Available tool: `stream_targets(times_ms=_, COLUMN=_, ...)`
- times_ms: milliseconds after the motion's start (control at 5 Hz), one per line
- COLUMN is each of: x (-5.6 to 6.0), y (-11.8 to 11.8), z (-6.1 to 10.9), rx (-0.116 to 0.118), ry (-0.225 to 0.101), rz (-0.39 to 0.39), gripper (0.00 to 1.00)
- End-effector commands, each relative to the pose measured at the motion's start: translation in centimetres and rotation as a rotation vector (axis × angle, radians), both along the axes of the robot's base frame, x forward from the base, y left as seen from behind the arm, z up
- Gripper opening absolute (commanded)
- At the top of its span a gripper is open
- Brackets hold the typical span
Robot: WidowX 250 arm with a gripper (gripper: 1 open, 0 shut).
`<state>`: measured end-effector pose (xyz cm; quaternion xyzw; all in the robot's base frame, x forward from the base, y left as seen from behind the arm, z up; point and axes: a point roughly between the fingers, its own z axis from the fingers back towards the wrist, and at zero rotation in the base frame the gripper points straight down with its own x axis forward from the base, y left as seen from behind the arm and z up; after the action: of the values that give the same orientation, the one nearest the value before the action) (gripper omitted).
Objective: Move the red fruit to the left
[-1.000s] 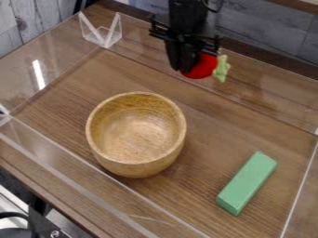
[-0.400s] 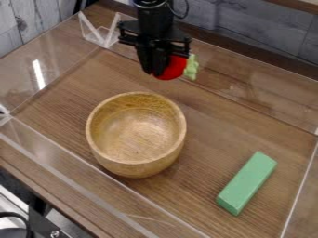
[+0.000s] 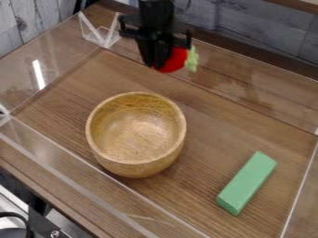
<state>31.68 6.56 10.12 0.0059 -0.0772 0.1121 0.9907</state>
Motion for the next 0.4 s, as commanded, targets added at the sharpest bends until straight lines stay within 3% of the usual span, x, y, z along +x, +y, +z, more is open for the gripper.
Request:
stream_targets(times_ms=0, x=0.9, y=2.9, z=3.0, rx=0.021, ry=-0.057, rz=0.045, gripper=0.00)
stream_targets(times_ms=200, x=1.2, y=4.4, z=2.8, rx=0.030, ry=-0.053, rz=0.074, gripper=0.00)
